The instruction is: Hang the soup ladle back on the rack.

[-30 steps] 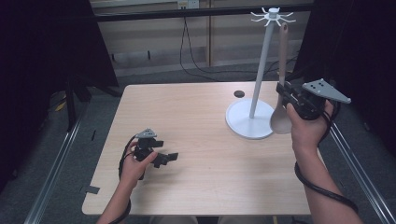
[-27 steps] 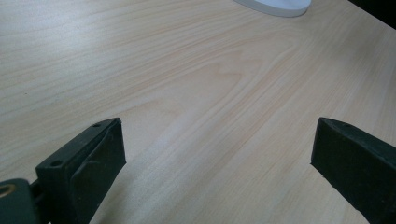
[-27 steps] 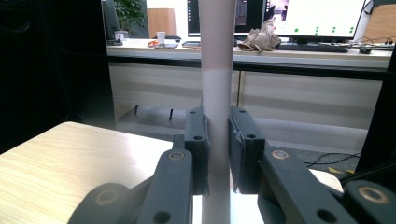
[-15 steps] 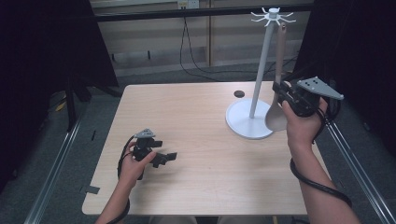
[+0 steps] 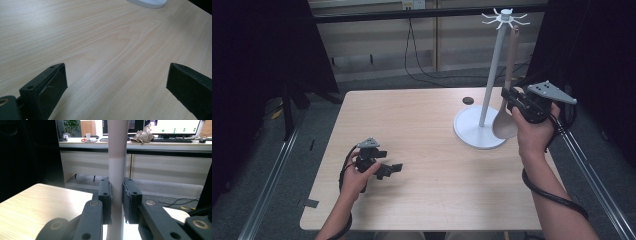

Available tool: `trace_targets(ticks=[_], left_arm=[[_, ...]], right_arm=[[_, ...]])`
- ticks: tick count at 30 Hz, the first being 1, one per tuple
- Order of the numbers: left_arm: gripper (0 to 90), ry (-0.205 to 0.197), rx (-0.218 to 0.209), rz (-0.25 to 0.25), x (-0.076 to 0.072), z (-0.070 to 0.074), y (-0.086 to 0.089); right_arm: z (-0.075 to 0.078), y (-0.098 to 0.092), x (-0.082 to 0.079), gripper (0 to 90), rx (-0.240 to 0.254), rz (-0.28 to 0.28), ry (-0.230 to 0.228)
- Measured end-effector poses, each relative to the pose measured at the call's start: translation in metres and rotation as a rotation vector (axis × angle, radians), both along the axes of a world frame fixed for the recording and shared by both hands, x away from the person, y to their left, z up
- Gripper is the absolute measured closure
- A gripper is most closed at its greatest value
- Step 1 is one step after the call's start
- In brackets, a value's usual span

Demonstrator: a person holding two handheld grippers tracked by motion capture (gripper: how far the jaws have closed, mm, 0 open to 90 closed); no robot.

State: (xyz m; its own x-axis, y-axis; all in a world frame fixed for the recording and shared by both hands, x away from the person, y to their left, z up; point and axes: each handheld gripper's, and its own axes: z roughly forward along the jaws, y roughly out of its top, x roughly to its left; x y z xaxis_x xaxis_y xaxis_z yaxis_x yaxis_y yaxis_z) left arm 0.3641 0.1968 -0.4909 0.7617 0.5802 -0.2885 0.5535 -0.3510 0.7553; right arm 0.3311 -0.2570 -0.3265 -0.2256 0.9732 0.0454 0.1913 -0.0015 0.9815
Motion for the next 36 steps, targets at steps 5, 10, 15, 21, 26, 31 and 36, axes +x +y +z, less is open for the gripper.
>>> trace_targets(ticks=[5,10,15,21,26,31,36], left_arm=[[2.9,0.0,0.004,-0.012,0.0,-0.001,-0.003],[2.9,-0.003,0.001,-0.004,0.001,0.001,-0.001],[2.9,-0.004,0.0,-0.008,0.001,0.001,-0.002],[2.9,-0.004,-0.004,-0.005,0.001,0.001,0.0],[2.9,0.0,-0.003,-0.003,0.002,0.001,0.001],[2.9,-0.004,-0.004,-0.006,0.002,0.001,0.001],[2.9,-0.004,0.0,-0.004,0.002,0.002,0.001]], right_arm=[[0.001,0.001,0.004,78.5,0.004,0.005,0.005],[0.0,0.002,0.007,77.9,0.005,0.011,0.018],[0.001,0.006,0.01,77.3,0.005,0.021,0.03],[0.0,0.01,0.014,76.2,0.007,0.025,0.04],[-0.003,0.01,0.015,76.3,0.007,0.029,0.05],[-0.004,0.01,0.016,76.2,0.009,0.031,0.052],[-0.004,0.009,0.013,70.4,-0.005,0.039,0.059]])
